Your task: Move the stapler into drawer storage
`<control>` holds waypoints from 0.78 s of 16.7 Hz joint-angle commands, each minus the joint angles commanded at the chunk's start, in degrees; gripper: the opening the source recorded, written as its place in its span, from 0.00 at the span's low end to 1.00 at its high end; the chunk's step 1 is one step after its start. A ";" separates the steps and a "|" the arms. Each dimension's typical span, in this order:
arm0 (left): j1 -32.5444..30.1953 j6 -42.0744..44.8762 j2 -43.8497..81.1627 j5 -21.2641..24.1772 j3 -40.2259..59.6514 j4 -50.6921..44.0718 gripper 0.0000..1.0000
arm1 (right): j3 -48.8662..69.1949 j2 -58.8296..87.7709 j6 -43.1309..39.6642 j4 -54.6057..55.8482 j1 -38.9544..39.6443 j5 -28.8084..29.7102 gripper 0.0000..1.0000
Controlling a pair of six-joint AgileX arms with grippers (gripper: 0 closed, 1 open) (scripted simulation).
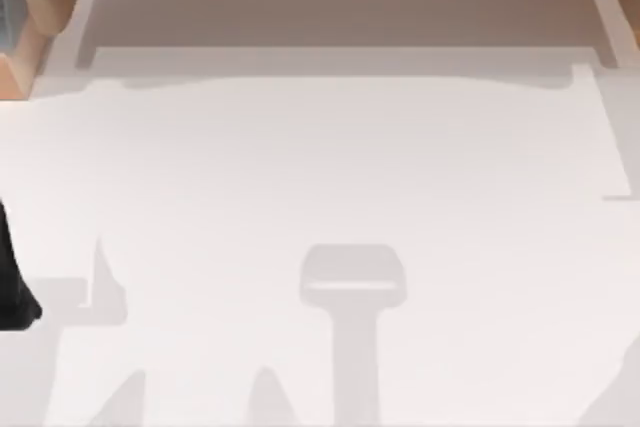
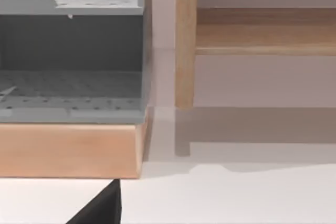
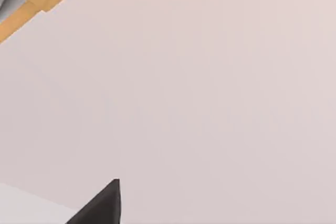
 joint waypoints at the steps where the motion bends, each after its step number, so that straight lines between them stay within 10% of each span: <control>1: 0.00 0.00 0.00 0.00 0.00 0.00 1.00 | -4.04 -0.98 -3.39 6.70 -2.08 -0.96 1.00; 13: 0.00 0.00 0.00 0.00 0.00 0.00 1.00 | -54.23 -0.50 -28.15 76.35 -10.03 -20.23 1.00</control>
